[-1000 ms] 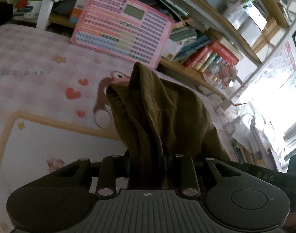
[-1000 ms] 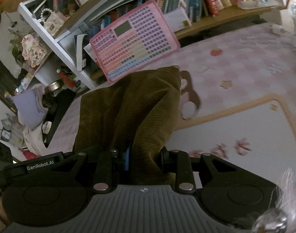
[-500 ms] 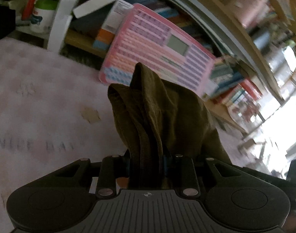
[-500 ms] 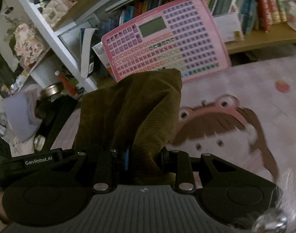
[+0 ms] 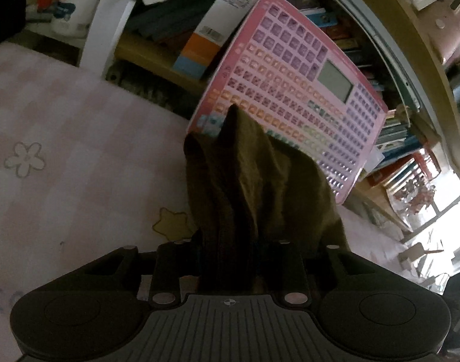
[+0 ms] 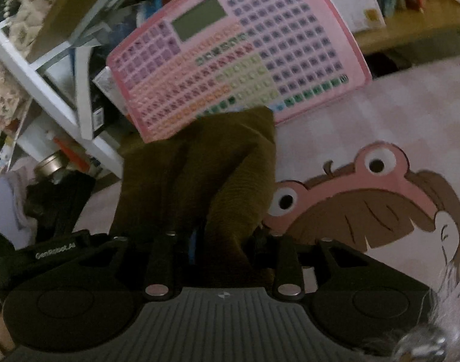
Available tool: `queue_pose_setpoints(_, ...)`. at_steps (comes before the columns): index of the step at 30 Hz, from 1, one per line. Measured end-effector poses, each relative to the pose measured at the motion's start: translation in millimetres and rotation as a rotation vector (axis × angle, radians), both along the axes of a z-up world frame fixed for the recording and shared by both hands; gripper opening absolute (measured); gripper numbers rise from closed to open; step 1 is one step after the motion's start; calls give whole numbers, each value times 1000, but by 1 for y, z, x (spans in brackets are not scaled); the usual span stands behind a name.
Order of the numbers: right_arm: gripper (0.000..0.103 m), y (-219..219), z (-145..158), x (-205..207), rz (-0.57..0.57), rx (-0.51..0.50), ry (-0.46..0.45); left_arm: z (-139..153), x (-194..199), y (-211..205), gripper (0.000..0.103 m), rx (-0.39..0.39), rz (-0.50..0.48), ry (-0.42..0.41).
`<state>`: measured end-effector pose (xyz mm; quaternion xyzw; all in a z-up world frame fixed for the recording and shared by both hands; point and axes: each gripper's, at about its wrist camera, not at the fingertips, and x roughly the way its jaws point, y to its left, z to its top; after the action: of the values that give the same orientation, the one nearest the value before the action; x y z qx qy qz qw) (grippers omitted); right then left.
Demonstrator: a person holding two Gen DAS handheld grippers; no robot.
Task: Fold clothes
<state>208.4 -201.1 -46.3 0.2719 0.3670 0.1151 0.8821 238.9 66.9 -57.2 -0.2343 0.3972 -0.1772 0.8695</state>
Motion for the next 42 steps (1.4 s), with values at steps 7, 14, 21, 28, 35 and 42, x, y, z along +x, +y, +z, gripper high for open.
queue_pose_setpoints(7,46,-9,0,-4,-26,20,11,9,-7,3,53,55,47,-25)
queue_pose_setpoints(14,70,-10,25,-30,-33,-72,-52,35,-43,14,66,106,90,-103)
queue_pose_setpoints(21,86,7,45,-71,-35,-273,-148,46,-85,-10,80,297,86,-141)
queue_pose_setpoints(28,96,21,43,-104,-38,-405,-156,48,-122,-29,95,462,115,-192)
queue_pose_setpoints(35,99,27,36,-139,-56,-453,-148,52,-152,-37,97,489,151,-212)
queue_pose_setpoints(42,100,30,29,-164,-62,-476,-110,43,-177,-47,97,519,155,-171)
